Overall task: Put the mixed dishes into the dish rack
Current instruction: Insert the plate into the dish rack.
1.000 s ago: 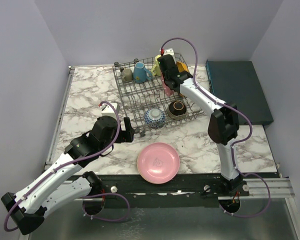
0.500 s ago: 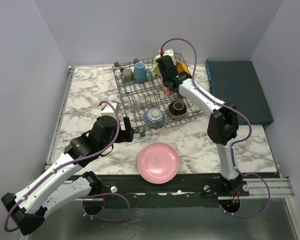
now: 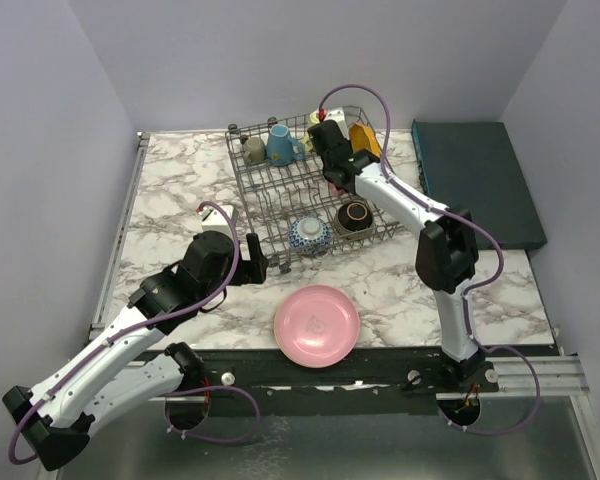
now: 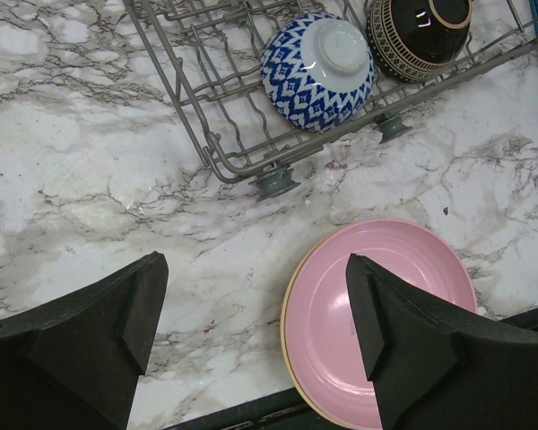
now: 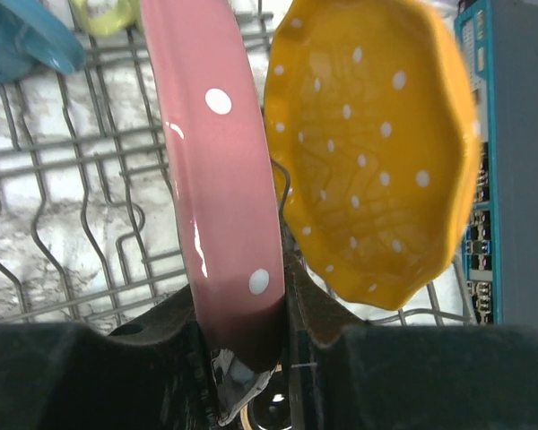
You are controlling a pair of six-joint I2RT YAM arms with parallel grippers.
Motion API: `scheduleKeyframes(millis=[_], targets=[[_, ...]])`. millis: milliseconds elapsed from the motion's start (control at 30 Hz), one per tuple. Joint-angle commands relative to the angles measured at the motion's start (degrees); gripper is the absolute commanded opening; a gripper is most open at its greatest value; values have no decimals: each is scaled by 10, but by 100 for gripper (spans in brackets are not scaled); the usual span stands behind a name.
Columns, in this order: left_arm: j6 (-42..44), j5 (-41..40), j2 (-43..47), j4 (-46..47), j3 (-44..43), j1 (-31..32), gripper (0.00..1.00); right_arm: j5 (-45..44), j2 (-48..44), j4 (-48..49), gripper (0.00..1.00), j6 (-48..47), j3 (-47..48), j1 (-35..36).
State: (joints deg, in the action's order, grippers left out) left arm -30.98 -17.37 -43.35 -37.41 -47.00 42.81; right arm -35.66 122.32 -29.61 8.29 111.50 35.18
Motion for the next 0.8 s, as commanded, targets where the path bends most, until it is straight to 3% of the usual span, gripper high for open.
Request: scheduleKeyframes(millis=[0, 600, 767], targets=[[3, 8, 2, -1, 6, -3, 87, 36, 30, -46, 0, 23, -49, 2], [1, 7, 3, -1, 6, -4, 87, 35, 14, -22, 1, -4, -62, 2], [1, 7, 2, -1, 7, -4, 87, 30, 12, -22, 18, -3, -57, 2]])
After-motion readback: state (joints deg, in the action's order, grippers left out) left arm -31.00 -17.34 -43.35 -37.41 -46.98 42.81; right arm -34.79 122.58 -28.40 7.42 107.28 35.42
